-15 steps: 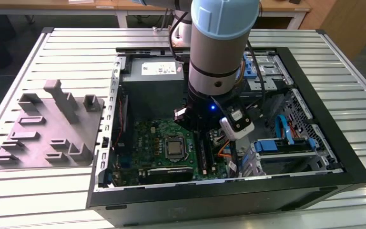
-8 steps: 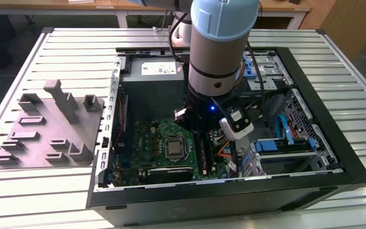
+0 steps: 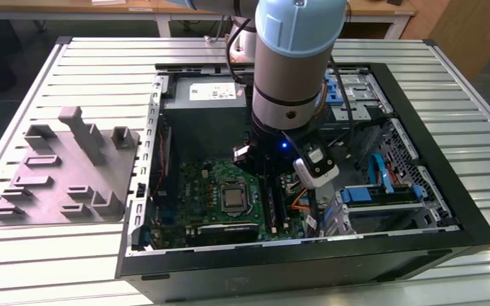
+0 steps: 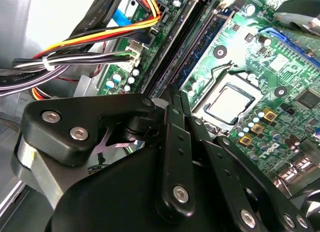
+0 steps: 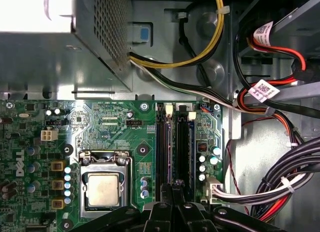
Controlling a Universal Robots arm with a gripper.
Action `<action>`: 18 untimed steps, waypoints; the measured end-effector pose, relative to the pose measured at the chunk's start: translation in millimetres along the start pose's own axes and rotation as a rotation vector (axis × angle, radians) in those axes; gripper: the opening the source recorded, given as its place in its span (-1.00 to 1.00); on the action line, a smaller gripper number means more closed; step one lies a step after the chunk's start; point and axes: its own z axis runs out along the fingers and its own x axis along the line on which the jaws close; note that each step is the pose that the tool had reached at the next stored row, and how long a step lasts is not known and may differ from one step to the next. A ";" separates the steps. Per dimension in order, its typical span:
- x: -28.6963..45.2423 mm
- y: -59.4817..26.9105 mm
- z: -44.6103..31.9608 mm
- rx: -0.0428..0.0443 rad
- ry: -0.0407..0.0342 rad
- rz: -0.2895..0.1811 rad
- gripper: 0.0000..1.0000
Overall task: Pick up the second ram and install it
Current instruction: 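Insert the second ram into the second slot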
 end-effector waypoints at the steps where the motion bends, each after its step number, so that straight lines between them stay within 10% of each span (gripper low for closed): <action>1: 0.0 0.0 0.0 0.0000 0.0000 0.000 -0.77; 18: 0.0 0.0 2.0 0.0000 0.0000 0.000 -0.77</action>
